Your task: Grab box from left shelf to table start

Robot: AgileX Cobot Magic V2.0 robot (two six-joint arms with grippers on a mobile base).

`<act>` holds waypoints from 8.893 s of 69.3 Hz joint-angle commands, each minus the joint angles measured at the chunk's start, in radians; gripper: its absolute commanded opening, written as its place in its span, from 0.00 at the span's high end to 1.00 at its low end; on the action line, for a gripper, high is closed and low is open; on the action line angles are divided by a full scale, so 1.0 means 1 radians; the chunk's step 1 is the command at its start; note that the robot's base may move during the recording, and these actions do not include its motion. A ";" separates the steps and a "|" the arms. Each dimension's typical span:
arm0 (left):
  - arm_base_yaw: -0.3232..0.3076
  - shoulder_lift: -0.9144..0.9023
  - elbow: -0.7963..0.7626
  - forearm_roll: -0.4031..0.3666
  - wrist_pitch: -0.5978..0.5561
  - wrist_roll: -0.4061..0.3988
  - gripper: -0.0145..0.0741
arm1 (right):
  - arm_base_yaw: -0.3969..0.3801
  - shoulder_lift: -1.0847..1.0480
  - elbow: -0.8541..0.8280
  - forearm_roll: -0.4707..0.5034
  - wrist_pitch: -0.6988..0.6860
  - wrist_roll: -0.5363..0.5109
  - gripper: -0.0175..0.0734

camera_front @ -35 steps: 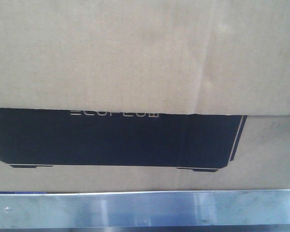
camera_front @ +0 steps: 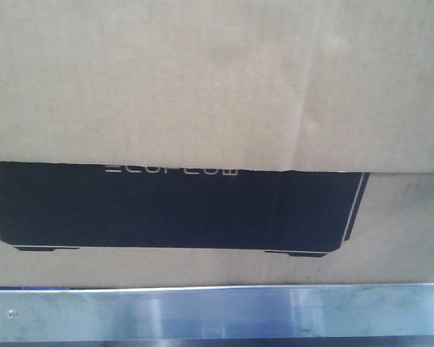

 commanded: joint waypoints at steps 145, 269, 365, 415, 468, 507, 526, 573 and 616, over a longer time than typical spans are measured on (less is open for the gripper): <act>-0.150 0.991 -1.256 -0.040 0.663 0.090 0.40 | 0.002 -0.008 -0.006 -0.005 -0.102 -0.006 0.75; -0.148 1.361 -1.560 0.136 1.082 -0.031 0.40 | 0.002 0.250 -0.551 0.026 0.264 -0.005 0.13; -0.148 1.361 -1.560 0.106 1.113 -0.108 0.40 | 0.003 1.241 -1.366 0.225 0.895 -0.163 0.13; -0.148 1.361 -1.560 0.106 1.081 -0.108 0.73 | 0.052 1.366 -1.373 0.199 0.844 -0.174 0.73; -0.148 1.304 -1.560 0.106 1.070 -0.108 0.94 | 0.052 1.320 -1.373 0.193 0.830 -0.174 0.74; -0.148 1.131 -1.536 0.049 1.069 -0.108 0.94 | 0.052 1.140 -1.373 0.193 0.898 -0.173 0.74; -0.148 0.999 -1.342 0.037 0.997 -0.108 0.94 | 0.057 1.067 -1.372 0.203 0.961 -0.173 0.74; -0.148 0.723 -1.201 0.034 0.927 -0.108 0.94 | 0.057 0.705 -1.034 0.214 0.852 -0.173 0.74; -0.148 0.469 -1.188 0.017 0.901 -0.067 0.94 | 0.057 0.479 -1.043 0.314 0.797 -0.173 0.74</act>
